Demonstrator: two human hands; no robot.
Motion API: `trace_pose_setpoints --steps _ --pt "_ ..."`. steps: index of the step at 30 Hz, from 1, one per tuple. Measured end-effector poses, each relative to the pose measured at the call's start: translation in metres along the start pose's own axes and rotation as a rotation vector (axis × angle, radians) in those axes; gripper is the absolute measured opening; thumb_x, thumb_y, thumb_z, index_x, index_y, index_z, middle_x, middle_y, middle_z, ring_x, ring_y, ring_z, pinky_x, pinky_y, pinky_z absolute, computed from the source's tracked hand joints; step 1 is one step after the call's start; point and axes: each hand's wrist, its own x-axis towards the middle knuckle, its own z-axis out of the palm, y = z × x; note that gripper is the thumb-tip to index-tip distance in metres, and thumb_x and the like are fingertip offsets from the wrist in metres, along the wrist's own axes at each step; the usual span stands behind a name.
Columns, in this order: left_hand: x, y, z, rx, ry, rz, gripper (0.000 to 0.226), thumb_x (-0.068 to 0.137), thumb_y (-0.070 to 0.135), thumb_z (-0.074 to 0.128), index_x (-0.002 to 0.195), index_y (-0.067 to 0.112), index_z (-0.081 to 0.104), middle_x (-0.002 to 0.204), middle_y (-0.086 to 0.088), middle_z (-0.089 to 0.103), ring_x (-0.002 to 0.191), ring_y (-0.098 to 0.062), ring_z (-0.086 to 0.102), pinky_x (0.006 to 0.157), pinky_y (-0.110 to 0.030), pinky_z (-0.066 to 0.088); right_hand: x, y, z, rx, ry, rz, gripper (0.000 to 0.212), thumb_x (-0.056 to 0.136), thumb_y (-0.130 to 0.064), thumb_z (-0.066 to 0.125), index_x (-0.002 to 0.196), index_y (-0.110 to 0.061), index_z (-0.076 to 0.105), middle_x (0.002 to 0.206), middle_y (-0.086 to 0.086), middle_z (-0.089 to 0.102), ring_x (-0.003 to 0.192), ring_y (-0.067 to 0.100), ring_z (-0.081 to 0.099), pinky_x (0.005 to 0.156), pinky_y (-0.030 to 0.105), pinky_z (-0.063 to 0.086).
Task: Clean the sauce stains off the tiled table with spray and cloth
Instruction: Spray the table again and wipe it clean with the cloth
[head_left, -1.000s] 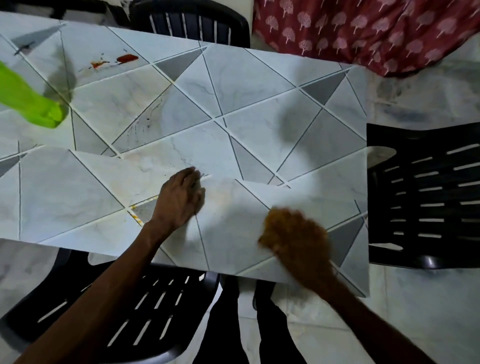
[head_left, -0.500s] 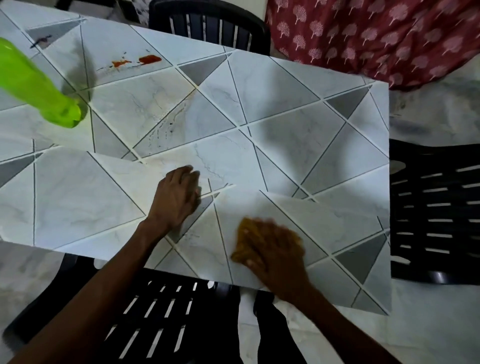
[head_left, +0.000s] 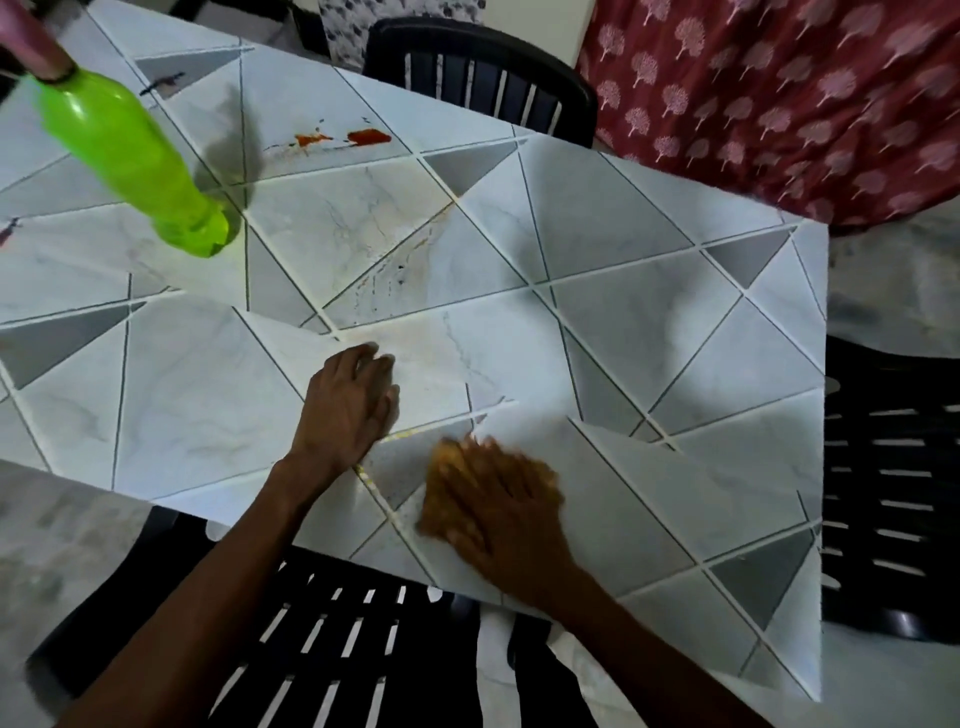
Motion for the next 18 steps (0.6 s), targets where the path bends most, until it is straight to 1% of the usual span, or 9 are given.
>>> trace_pose_setpoints --steps 2,3,5,8,10,11,13,15,18 --pt "0.002 -0.004 0.0 -0.012 0.017 -0.022 0.044 0.091 0.036 0.051 0.128 0.014 0.058 0.133 -0.011 0.053 0.111 -0.036 0.055 0.085 -0.043 0.051 -0.033 0.032 -0.004 -0.053 -0.048 -0.069 0.07 0.097 -0.064 0.043 0.158 -0.034 0.029 0.169 0.0 0.019 0.157 0.025 0.015 0.12 0.053 0.025" --pt "0.002 -0.006 0.001 -0.017 0.018 -0.025 0.044 0.091 0.035 0.052 0.129 0.014 0.058 0.133 -0.011 0.053 0.111 -0.036 0.055 0.085 -0.043 0.051 -0.039 0.052 -0.01 -0.082 -0.062 -0.05 0.07 0.097 -0.064 0.043 0.158 -0.034 0.029 0.169 -0.001 0.02 0.156 0.025 0.016 0.12 0.054 0.026" --pt "0.001 -0.007 0.003 -0.011 0.015 -0.034 0.044 0.092 0.035 0.053 0.13 0.013 0.057 0.134 -0.011 0.052 0.112 -0.035 0.053 0.087 -0.042 0.049 -0.027 0.095 -0.019 -0.111 -0.033 0.098 0.069 0.098 -0.063 0.039 0.159 -0.03 0.03 0.168 0.001 0.022 0.156 0.027 0.018 0.117 0.056 0.03" --pt "0.0 -0.006 0.005 -0.045 0.021 -0.053 0.043 0.093 0.036 0.052 0.13 0.014 0.056 0.135 -0.01 0.052 0.115 -0.034 0.053 0.09 -0.043 0.048 0.067 0.121 -0.021 -0.145 0.097 0.415 0.068 0.101 -0.056 0.036 0.16 -0.022 0.026 0.164 0.012 0.031 0.15 0.038 0.031 0.116 0.059 0.032" --pt "0.0 -0.008 0.003 -0.066 0.02 -0.057 0.043 0.094 0.036 0.048 0.13 0.014 0.057 0.135 -0.01 0.052 0.116 -0.034 0.053 0.092 -0.042 0.048 0.143 0.102 -0.018 -0.159 0.184 0.531 0.069 0.101 -0.055 0.04 0.158 -0.018 0.029 0.159 0.017 0.038 0.143 0.043 0.039 0.113 0.061 0.036" --pt "0.0 -0.009 0.002 -0.071 0.024 -0.058 0.043 0.094 0.035 0.046 0.13 0.013 0.058 0.135 -0.01 0.053 0.116 -0.034 0.053 0.091 -0.042 0.049 0.166 0.084 -0.018 -0.137 0.189 0.537 0.073 0.099 -0.057 0.044 0.158 -0.017 0.027 0.16 0.018 0.037 0.143 0.043 0.039 0.113 0.06 0.035" --pt "-0.001 -0.014 -0.002 -0.066 0.023 -0.071 0.043 0.093 0.032 0.044 0.128 0.012 0.059 0.135 -0.011 0.053 0.115 -0.034 0.053 0.092 -0.041 0.049 0.175 0.039 -0.009 -0.127 0.147 0.37 0.076 0.097 -0.058 0.043 0.16 -0.022 0.021 0.166 0.015 0.025 0.149 0.04 0.028 0.12 0.058 0.026" --pt "-0.001 -0.02 -0.004 -0.073 0.031 -0.067 0.041 0.093 0.03 0.045 0.128 0.013 0.059 0.134 -0.011 0.054 0.114 -0.034 0.054 0.092 -0.042 0.048 0.138 0.007 -0.005 -0.099 0.039 0.107 0.068 0.099 -0.056 0.04 0.16 -0.028 0.026 0.169 0.009 0.014 0.156 0.033 0.015 0.123 0.056 0.019" --pt "0.004 -0.028 -0.004 -0.048 0.004 -0.025 0.039 0.096 0.033 0.043 0.127 0.015 0.059 0.132 -0.008 0.055 0.117 -0.031 0.055 0.09 -0.043 0.049 0.072 0.026 -0.009 -0.095 -0.041 -0.169 0.066 0.1 -0.06 0.042 0.158 -0.03 0.031 0.169 0.003 0.016 0.157 0.028 0.013 0.123 0.053 0.017"
